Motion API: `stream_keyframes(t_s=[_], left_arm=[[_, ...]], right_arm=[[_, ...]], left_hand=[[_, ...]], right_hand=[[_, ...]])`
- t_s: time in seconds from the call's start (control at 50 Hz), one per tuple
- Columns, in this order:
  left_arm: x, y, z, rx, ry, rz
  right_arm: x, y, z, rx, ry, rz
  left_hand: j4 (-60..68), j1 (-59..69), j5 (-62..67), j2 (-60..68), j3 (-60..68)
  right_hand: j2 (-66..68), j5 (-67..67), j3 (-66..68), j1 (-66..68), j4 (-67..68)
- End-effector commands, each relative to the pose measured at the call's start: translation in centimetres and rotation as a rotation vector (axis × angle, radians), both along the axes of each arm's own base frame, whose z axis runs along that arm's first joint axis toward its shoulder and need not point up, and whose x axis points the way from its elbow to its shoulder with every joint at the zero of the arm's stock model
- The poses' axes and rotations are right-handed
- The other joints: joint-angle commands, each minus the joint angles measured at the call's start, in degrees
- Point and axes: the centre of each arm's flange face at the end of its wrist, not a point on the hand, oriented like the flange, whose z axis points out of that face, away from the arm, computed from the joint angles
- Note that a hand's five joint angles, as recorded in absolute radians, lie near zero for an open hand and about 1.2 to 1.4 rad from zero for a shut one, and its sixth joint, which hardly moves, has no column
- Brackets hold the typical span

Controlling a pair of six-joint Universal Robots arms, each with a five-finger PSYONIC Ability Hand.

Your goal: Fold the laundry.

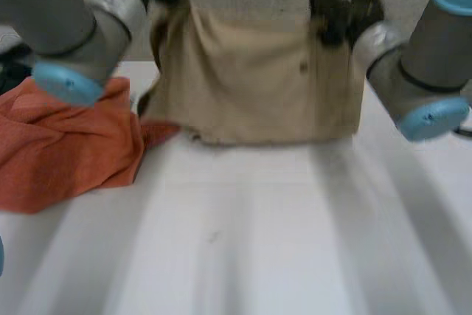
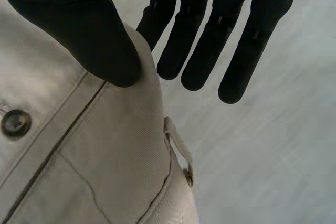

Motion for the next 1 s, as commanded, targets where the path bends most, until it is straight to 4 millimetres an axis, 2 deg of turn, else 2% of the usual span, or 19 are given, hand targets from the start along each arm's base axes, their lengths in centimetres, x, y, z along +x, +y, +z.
stream_keyframes(t_s=[0.02, 0.04, 0.08, 0.16, 0.18, 0.22, 0.24, 0.28, 0.3, 0.36, 0.38, 0.42, 0.44, 0.54, 0.64, 0.66, 0.72, 0.82, 1.0], left_arm=[[0.5, 2.9, 9.1, -0.239, 0.269, -0.111], [0.8, 3.3, 10.0, -0.254, 0.302, -0.13], [0.9, 3.4, 10.1, -0.246, 0.316, -0.142], [0.9, 2.2, 6.6, -0.11, 0.282, -0.143], [0.9, 1.8, 4.6, -0.041, 0.25, -0.14], [0.7, 1.6, 2.5, 0.025, 0.217, -0.141], [0.6, 1.6, 0.4, 0.096, 0.183, -0.143], [0.7, 1.7, -2.0, 0.169, 0.148, -0.139], [0.8, 1.9, -4.3, 0.239, 0.115, -0.138], [1.0, 2.5, -7.7, 0.336, 0.063, -0.133], [1.1, 2.9, -9.8, 0.394, 0.031, -0.129], [1.3, 3.4, -11.8, 0.447, -0.003, -0.125], [1.5, 4.0, -13.6, 0.496, -0.032, -0.118], [2.3, 5.6, -16.7, 0.601, -0.091, -0.097], [3.3, 7.3, -17.3, 0.675, -0.103, -0.052], [3.6, 8.0, -17.5, 0.704, -0.105, -0.036], [3.8, 9.2, -17.9, 0.734, -0.109, -0.017], [4.3, 10.6, -18.9, 0.783, -0.113, 0.041], [5.2, 11.3, -19.8, 0.924, -0.007, 0.137]], right_arm=[[-0.4, 0.6, 8.3, -0.356, -0.294, -0.045], [-0.6, 0.9, 8.6, -0.363, -0.292, -0.056], [-0.6, 1.3, 8.4, -0.349, -0.27, -0.056], [-0.5, 2.0, 6.4, -0.26, -0.179, -0.038], [-0.5, 2.3, 5.0, -0.201, -0.128, -0.027], [-0.7, 2.5, 3.1, -0.128, -0.076, -0.023], [-0.9, 2.8, 1.2, -0.056, -0.028, -0.019], [-1.2, 3.0, -0.9, 0.024, 0.018, -0.019], [-1.7, 3.3, -2.9, 0.101, 0.058, -0.021], [-2.5, 3.9, -6.0, 0.217, 0.112, -0.02], [-2.9, 4.5, -8.0, 0.285, 0.145, -0.011], [-3.2, 5.2, -9.5, 0.335, 0.174, 0.002], [-3.3, 5.9, -11.1, 0.38, 0.206, 0.02], [-3.7, 7.7, -13.8, 0.44, 0.298, 0.05], [-3.7, 8.3, -14.1, 0.433, 0.331, 0.056], [-3.6, 8.3, -13.7, 0.425, 0.322, 0.052], [-3.5, 8.2, -12.8, 0.407, 0.299, 0.042], [-2.9, 8.0, -9.8, 0.363, 0.206, 0.023], [-0.7, 9.1, -4.7, 0.288, 0.029, 0.043]], left_hand=[[11.2, 13.7, 14.7, 11.4, 11.7], [11.2, 13.7, 14.7, 11.4, 11.7], [11.2, 13.7, 14.7, 11.4, 11.7], [11.2, 13.7, 14.7, 11.4, 11.7], [11.2, 13.7, 14.7, 11.4, 11.7], [11.2, 13.7, 14.7, 11.4, 11.7], [11.2, 13.7, 14.7, 11.4, 11.7], [11.2, 13.7, 14.7, 11.4, 11.7], [11.2, 13.7, 14.7, 11.4, 11.7], [11.2, 13.7, 14.7, 11.4, 11.7], [10.5, 13.0, 14.0, 10.8, 11.1], [6.2, 8.7, 9.7, 6.4, 6.7], [-0.2, 2.3, 3.3, 0.1, 0.3], [-20.6, -18.1, -17.1, -20.3, -20.0], [-34.2, -31.7, -30.7, -33.9, -33.7], [-41.2, -38.7, -37.7, -41.0, -40.7], [-48.0, -45.5, -44.5, -47.8, -47.5], [-56.4, -53.9, -52.9, -56.2, -55.9], [-56.9, -54.4, -53.4, -56.7, -56.4]], right_hand=[[12.6, 11.9, 11.9, 16.1, 11.6], [12.6, 11.9, 11.9, 16.1, 11.6], [12.6, 11.9, 11.9, 16.1, 11.6], [12.6, 11.9, 11.9, 16.1, 11.6], [12.6, 11.9, 11.9, 16.1, 11.6], [12.6, 11.9, 11.9, 16.1, 11.6], [12.6, 11.9, 11.9, 16.1, 11.6], [12.6, 11.9, 11.9, 16.1, 11.6], [12.6, 11.9, 11.9, 16.1, 11.6], [12.6, 11.9, 11.9, 16.1, 11.6], [12.6, 11.9, 11.9, 16.1, 11.6], [12.6, 11.9, 11.9, 16.1, 11.6], [12.6, 11.9, 11.9, 16.1, 11.6], [12.6, 11.9, 11.9, 16.1, 11.6], [12.6, 11.9, 11.9, 16.1, 11.6], [12.6, 11.9, 11.9, 16.1, 11.6], [12.6, 11.9, 11.9, 16.1, 11.6], [12.6, 11.9, 11.9, 16.1, 11.6], [12.6, 11.9, 11.9, 16.1, 11.6]])
